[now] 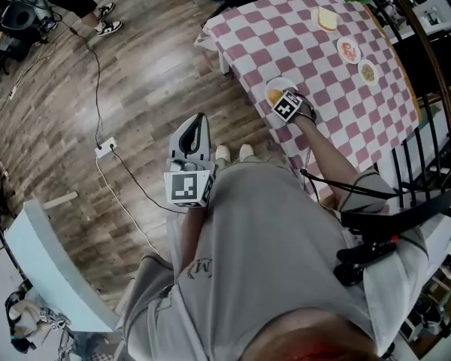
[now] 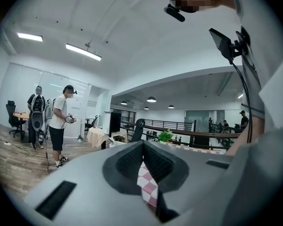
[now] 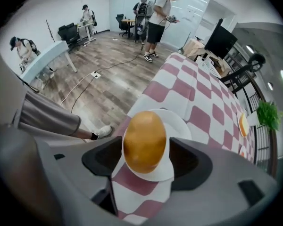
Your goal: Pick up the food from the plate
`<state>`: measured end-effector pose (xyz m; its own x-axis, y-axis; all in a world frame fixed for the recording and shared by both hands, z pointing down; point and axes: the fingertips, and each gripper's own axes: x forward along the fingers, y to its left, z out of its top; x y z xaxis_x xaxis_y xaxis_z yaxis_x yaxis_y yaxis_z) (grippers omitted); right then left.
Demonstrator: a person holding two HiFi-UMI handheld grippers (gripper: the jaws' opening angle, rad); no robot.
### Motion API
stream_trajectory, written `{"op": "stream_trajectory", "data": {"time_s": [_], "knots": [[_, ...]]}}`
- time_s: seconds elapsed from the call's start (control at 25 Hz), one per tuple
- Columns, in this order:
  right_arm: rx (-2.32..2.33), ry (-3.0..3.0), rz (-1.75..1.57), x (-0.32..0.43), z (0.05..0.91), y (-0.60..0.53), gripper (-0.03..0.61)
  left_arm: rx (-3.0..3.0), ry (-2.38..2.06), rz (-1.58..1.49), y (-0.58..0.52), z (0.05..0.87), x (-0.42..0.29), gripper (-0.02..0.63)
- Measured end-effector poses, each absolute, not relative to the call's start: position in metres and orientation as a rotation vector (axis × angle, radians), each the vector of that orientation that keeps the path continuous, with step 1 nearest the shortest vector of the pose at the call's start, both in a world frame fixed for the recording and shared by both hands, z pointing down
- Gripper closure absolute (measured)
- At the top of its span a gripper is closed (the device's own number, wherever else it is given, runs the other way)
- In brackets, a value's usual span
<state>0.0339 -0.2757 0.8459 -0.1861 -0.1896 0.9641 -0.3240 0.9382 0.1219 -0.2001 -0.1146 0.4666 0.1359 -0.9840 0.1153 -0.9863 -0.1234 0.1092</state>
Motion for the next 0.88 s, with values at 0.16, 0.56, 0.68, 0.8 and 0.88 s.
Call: {"op": "stream_trajectory", "data": {"time_s": [0.16, 0.56, 0.68, 0.8, 0.88], "knots": [[0.448, -1.797, 0.125, 0.033, 0.870, -0.292, 0.270, 2.218, -1.979, 0.038, -0.110, 0.471, -0.201, 0.606], [0.355, -1.818, 0.131, 0.022, 0.867, -0.292, 0.270, 2.206, -1.975, 0.052, -0.115, 0.475, -0.200, 0.606], [0.353, -1.825, 0.104, 0.024, 0.868, -0.292, 0.270, 2.222, -1.952, 0.054, -0.120, 0.478, -0.194, 0.605], [0.387, -1.856, 0.106, 0.022, 0.869, -0.293, 0.270, 2.235, -1.939, 0.065, -0.121, 0.480, -0.189, 0.606], [0.422, -1.875, 0.147, 0.024, 0.870, -0.295, 0.270, 2.247, -1.929, 0.069, -0.124, 0.480, -0.185, 0.606]]}}
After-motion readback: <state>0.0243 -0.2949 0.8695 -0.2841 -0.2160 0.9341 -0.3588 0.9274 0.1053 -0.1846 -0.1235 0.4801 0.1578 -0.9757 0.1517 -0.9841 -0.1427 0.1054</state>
